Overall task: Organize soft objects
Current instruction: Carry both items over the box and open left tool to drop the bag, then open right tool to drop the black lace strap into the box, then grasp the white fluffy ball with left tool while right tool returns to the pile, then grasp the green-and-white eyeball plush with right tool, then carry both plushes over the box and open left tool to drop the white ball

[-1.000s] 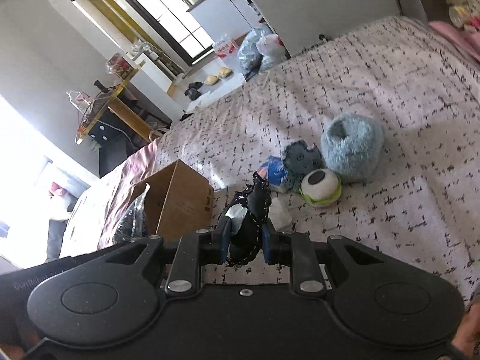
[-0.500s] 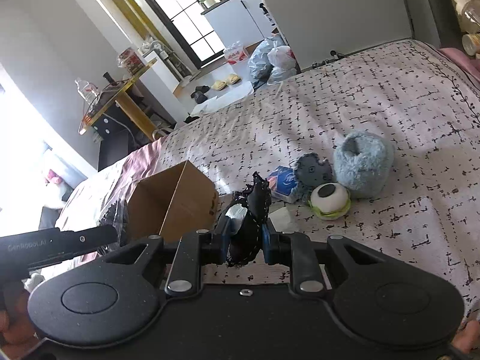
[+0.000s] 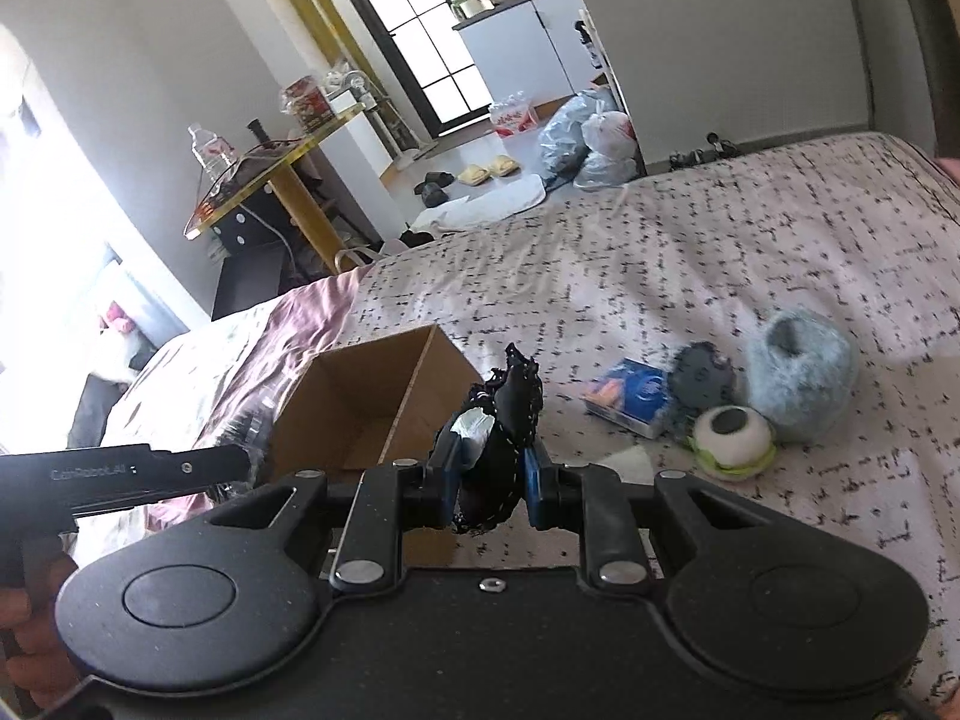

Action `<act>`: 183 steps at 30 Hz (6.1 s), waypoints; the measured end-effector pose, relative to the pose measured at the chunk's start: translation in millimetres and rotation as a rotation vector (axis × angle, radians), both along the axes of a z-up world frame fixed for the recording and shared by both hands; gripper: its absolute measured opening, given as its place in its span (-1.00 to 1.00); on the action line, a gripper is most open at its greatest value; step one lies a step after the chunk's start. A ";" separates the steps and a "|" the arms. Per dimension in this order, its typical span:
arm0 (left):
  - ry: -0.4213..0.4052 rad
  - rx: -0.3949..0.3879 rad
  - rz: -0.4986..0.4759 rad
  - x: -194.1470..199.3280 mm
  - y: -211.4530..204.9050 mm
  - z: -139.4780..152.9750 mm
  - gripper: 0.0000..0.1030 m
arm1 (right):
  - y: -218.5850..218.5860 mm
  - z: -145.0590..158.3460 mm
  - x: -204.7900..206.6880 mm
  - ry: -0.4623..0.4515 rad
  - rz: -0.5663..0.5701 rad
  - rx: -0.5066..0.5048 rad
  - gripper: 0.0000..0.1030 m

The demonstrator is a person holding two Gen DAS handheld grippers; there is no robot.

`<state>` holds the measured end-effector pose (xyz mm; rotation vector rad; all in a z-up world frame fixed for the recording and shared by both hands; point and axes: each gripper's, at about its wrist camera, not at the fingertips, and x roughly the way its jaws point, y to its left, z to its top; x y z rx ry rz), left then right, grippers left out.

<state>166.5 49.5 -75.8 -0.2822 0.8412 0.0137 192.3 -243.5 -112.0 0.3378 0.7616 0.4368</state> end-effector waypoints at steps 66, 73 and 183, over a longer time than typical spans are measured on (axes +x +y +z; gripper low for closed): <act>0.019 0.023 0.099 -13.9 16.4 14.7 1.00 | 18.8 31.5 -10.6 -0.002 0.078 -0.083 0.42; 0.000 0.015 0.067 -11.7 -7.2 20.2 1.00 | -15.1 38.6 -10.4 -0.017 0.056 -0.089 0.49; 0.184 0.045 -0.144 83.1 -141.1 -87.0 -0.17 | -63.2 -62.9 71.4 0.071 0.172 -0.306 -0.28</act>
